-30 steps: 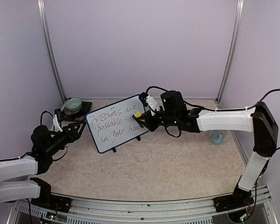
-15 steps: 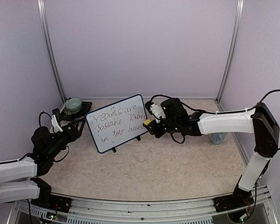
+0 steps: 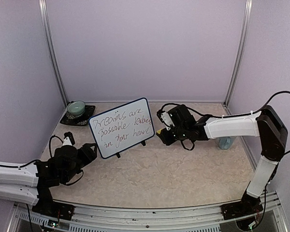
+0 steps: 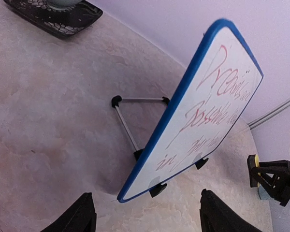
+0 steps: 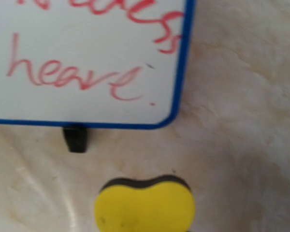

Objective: Erase the whiteboard
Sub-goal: Place the whiteboard eraser at the center of the board, then move the whiteboard to the center of the board.

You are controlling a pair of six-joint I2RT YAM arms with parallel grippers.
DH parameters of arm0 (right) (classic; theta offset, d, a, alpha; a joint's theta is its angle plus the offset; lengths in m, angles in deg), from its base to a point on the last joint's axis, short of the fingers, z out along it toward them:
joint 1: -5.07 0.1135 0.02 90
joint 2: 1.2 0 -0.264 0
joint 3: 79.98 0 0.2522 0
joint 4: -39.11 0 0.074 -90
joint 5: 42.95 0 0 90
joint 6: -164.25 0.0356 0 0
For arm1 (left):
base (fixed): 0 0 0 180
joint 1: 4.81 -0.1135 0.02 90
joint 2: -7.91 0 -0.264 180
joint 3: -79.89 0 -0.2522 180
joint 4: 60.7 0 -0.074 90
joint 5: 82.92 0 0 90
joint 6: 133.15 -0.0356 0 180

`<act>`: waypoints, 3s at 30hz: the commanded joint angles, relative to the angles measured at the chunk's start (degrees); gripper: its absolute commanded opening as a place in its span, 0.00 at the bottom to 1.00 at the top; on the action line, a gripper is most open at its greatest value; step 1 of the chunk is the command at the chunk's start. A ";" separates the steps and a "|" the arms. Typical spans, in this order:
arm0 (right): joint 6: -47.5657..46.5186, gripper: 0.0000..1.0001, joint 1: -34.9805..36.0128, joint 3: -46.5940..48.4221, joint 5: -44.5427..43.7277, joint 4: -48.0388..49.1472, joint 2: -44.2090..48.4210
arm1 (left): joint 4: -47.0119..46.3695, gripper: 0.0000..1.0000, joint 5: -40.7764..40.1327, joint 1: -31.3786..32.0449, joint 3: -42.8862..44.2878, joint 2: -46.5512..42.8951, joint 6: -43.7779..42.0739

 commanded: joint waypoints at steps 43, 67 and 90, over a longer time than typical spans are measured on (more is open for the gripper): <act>0.47 0.68 0.49 10.28 6.62 -0.55 -14.18 | 10.04 0.79 -14.39 11.79 3.92 1.56 12.92; 1.06 0.34 2.71 21.02 8.42 1.76 -25.45 | 13.10 0.79 -15.61 11.83 0.84 -4.13 14.93; 5.07 0.00 -1.09 15.39 0.33 0.28 -20.72 | 13.11 0.79 -16.06 11.83 0.34 -4.28 15.58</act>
